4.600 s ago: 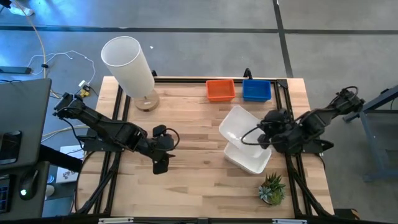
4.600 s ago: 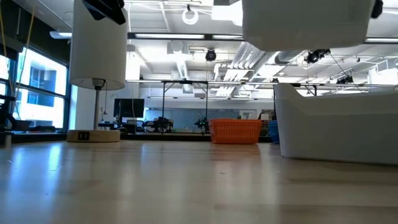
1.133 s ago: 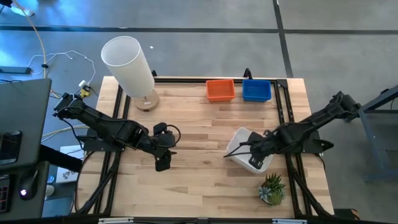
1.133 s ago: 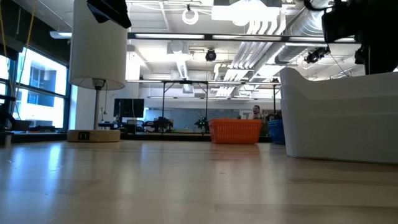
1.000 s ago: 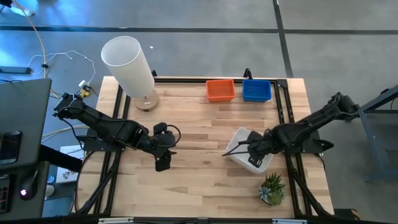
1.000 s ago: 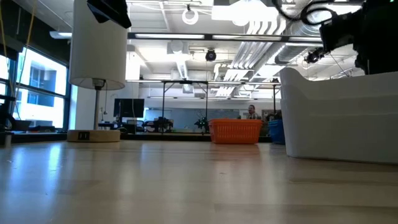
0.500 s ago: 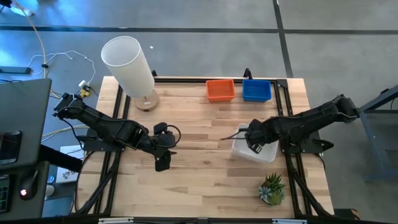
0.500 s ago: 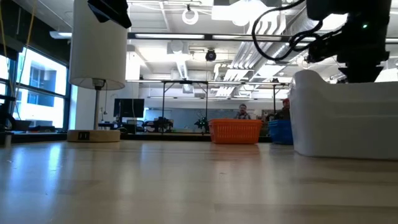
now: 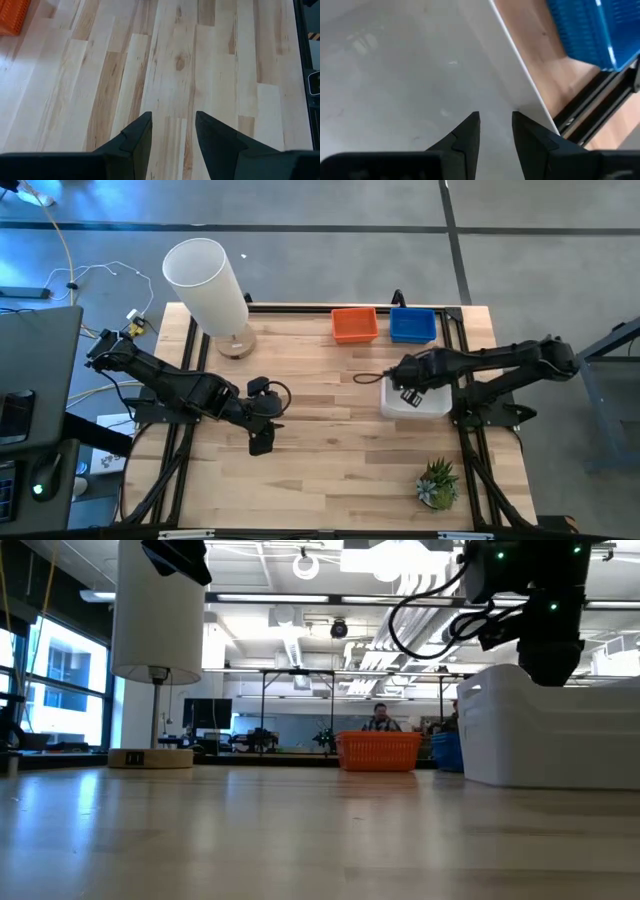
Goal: Stack baskets by color
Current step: Move the stacked white bins to the top of the table, then return to Home Position
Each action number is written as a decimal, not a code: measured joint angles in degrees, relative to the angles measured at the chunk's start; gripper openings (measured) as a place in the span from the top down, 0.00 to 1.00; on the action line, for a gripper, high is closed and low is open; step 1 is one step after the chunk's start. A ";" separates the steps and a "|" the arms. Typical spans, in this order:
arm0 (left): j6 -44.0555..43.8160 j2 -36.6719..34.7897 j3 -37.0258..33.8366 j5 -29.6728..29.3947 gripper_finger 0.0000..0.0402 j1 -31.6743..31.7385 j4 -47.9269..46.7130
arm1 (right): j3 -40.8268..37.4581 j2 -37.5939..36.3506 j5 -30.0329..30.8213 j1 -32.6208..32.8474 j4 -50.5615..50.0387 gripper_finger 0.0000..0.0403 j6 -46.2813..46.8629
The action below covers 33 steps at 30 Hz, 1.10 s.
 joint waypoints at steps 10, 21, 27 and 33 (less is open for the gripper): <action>0.00 0.00 0.00 0.00 0.66 0.01 0.00 | 0.00 -0.02 4.00 -7.23 1.66 0.75 -8.10; -0.01 -0.01 -0.01 0.00 0.66 0.01 -0.01 | 0.54 -0.02 -0.34 -7.22 0.83 0.75 -6.39; 1.32 -0.21 -0.04 -0.43 0.66 -0.11 0.81 | 6.47 -0.04 -0.73 -3.80 -3.73 0.75 -3.16; 4.81 -3.37 -0.07 0.17 0.66 -1.20 2.95 | 12.83 -0.09 -0.94 -0.40 -7.55 0.74 -2.23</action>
